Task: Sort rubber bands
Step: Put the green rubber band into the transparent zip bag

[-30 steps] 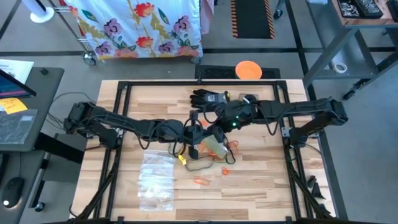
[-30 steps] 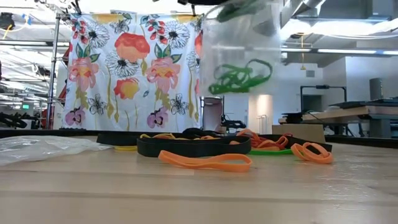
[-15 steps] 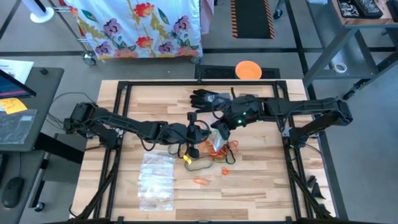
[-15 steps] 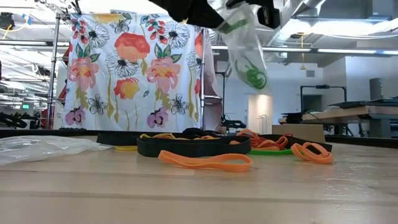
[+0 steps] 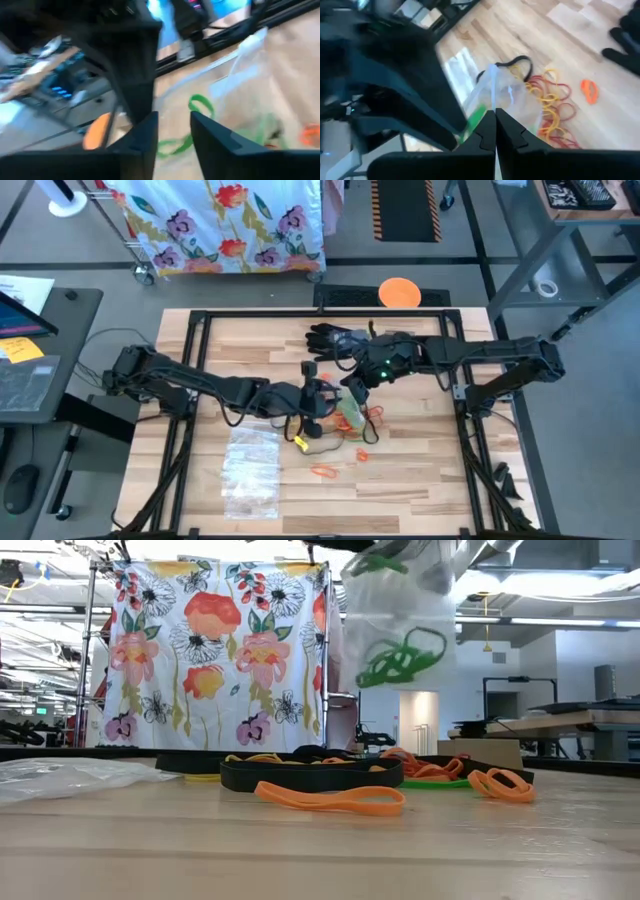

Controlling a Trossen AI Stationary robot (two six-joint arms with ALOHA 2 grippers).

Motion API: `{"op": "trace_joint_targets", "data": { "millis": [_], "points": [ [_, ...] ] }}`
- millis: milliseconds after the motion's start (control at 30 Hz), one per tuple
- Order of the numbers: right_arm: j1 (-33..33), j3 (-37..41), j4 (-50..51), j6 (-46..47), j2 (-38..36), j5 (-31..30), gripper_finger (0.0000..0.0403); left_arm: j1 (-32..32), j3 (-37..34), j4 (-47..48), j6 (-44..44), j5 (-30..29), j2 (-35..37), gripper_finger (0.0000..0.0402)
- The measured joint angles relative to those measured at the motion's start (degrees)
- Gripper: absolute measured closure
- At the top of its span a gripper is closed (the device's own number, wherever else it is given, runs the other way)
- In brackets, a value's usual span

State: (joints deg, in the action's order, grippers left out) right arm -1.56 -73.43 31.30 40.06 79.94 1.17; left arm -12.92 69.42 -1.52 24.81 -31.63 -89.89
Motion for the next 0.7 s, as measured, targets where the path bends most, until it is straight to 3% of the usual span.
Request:
{"op": "trace_joint_targets", "data": {
  "millis": [167, 267, 367, 433, 567, 700],
  "points": [
    [-1.4, 0.0, 1.4, 0.0, 0.0, 0.4, 0.0403, -2.4, 1.7, 2.5, 2.7, -10.3, 0.5, 0.0238],
    [-2.5, 0.0, 5.6, -1.3, -0.4, 0.4, 0.0403, -3.5, 1.8, 3.9, 3.2, -13.4, 2.3, 0.023],
    [-4.0, -0.5, 12.3, -1.6, -1.3, -3.9, 0.0403, -3.9, 1.8, 9.9, 0.3, -15.2, 5.2, 0.0229],
    [-4.7, -0.4, 10.4, -3.1, -2.0, -0.8, 0.0403, -3.9, 0.9, 14.2, -4.2, -14.9, 7.2, 0.0229],
    [-3.7, -1.3, 12.4, -2.1, -2.1, -2.4, 0.0403, -3.4, -3.7, 18.6, -12.9, -9.8, 9.5, 0.0229],
    [-3.9, -1.4, 15.4, -2.4, -2.1, -3.2, 0.0403, -3.1, -11.6, 8.8, -15.9, 6.0, 8.4, 0.0228]
  ]
}}
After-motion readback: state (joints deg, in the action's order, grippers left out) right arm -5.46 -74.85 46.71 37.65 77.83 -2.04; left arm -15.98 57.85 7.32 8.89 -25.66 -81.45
